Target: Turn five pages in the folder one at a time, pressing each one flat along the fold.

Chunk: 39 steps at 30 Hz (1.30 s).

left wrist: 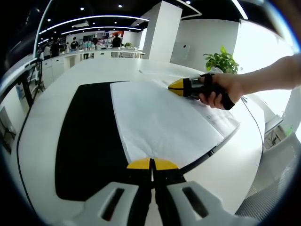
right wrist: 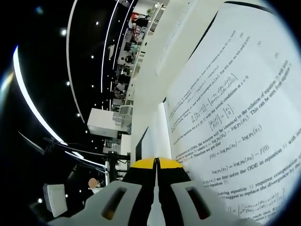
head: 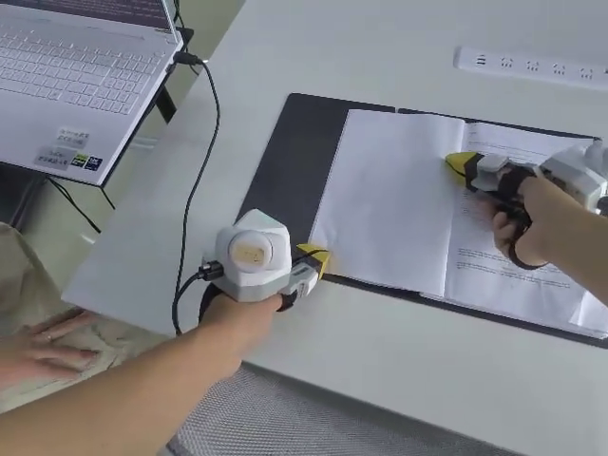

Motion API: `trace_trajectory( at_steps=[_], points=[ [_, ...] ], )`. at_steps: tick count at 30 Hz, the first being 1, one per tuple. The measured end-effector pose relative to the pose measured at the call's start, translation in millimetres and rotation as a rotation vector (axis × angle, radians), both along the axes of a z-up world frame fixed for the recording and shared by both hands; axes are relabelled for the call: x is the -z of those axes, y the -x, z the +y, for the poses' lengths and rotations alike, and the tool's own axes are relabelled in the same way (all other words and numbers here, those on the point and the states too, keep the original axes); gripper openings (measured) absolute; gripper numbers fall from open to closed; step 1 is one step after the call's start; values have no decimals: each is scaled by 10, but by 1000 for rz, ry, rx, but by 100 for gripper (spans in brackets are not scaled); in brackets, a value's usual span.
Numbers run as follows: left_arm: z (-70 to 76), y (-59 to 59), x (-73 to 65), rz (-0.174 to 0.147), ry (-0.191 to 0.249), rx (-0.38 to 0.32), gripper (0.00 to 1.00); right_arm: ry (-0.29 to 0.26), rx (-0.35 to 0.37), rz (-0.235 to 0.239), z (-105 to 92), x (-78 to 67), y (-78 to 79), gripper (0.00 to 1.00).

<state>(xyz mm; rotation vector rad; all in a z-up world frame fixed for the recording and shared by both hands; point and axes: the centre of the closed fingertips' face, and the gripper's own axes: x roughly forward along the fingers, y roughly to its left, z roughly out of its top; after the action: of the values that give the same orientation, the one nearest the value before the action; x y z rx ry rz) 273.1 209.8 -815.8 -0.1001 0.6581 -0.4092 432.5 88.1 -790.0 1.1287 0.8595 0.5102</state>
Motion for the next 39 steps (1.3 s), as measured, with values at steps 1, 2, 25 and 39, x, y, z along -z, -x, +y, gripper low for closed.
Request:
trace_trajectory(
  at_steps=[1,2,25,39],
  points=[
    [0,0,0,0,-1,1,0,-1,-6,2,1,0,44,0],
    [0,1,-2,-1,-3,2,0,-3,-9,3,1,-1,72,0],
    [1,1,-2,-7,-15,-7,0,27,-182,2,15,61,1042,0],
    [-8,3,-9,-13,-20,-3,0,25,-234,33,-7,96,1562,0]
  ],
)
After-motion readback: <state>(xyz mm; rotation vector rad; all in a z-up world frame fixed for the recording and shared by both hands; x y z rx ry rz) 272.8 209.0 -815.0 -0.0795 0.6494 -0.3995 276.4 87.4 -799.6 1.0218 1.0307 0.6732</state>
